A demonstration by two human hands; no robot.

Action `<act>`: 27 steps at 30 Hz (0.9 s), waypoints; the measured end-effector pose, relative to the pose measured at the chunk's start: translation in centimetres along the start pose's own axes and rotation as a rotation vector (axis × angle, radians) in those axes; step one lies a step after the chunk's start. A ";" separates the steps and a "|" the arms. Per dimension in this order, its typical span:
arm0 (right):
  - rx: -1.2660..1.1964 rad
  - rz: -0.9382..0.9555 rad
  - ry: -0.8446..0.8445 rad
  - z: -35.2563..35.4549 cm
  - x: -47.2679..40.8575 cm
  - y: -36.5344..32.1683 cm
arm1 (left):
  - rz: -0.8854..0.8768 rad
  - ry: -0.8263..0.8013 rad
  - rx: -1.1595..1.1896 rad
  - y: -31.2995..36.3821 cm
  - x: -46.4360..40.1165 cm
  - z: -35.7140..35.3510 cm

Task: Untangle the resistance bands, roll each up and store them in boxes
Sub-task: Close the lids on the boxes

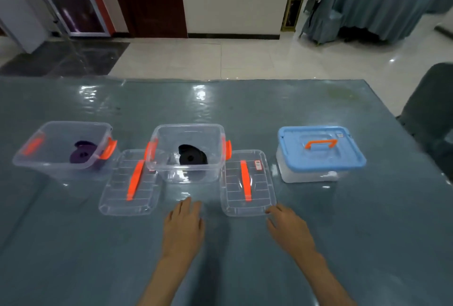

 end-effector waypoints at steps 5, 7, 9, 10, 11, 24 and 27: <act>-0.019 -0.099 -0.030 -1.2 -0.5 -3.7 | -0.026 0.023 0.011 -5.6 -2.8 1.3; -0.022 -0.131 -0.054 -1.6 -1.1 -4.7 | -0.023 0.025 0.016 -6.9 -4.1 1.5; -0.046 -0.157 -0.069 -1.7 -2.0 -5.2 | -0.029 0.021 0.016 -7.7 -5.3 1.6; -0.070 -0.162 -0.072 -1.9 -2.5 -5.4 | -0.035 0.024 0.020 -8.0 -5.8 1.6; -0.097 -0.165 -0.072 -2.0 -3.1 -5.6 | -0.043 0.033 0.026 -8.2 -6.4 1.6; -0.275 -0.325 -0.118 -5.2 -15.3 -5.6 | -0.020 -0.076 -0.035 -9.5 -11.7 -1.7; -0.235 -0.367 -0.080 -6.5 -17.4 -5.6 | -0.020 -0.080 -0.022 -9.7 -11.7 -2.5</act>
Point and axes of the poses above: each hand's wrist, its own x-axis away from the middle knuckle, its own z-axis out of the back of the hand, y = z × x, the point moved 3 cm from there along -x, towards the middle knuckle, and after that the axes turned 1 degree about y, right-handed, at the moved point
